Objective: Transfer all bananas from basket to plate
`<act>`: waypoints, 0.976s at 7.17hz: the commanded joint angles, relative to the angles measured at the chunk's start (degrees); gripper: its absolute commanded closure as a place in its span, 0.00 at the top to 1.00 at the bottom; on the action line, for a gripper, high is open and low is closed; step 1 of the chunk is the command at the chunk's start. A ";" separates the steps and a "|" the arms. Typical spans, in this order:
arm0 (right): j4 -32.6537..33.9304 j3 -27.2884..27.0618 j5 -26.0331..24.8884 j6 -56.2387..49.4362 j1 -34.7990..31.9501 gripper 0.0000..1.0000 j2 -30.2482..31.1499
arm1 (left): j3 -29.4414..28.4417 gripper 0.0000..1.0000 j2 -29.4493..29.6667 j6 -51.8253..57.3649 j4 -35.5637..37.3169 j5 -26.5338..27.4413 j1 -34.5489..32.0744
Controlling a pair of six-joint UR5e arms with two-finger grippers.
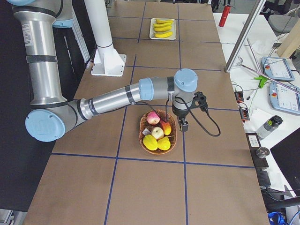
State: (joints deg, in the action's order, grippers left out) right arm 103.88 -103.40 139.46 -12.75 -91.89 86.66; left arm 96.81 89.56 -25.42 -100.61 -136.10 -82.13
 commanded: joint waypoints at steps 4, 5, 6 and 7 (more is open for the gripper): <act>-12.02 4.58 -2.78 -2.81 -3.64 1.00 5.27 | -1.29 1.00 -5.96 15.40 0.15 -1.10 -4.96; -12.03 5.39 -2.96 -2.72 -3.64 1.00 5.88 | -1.36 1.00 -5.88 18.36 0.59 -1.45 -6.11; -12.03 7.05 -2.88 -2.72 -3.64 1.00 6.15 | -1.36 1.00 -5.80 21.44 3.81 -1.54 -7.16; -12.03 8.38 -2.79 -2.72 -3.64 1.00 5.80 | -1.19 1.00 -5.53 23.99 8.02 -1.71 -7.69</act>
State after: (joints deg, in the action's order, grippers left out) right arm 91.98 -96.76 136.67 -15.50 -95.54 92.56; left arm 95.48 83.85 -4.67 -96.81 -137.61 -88.89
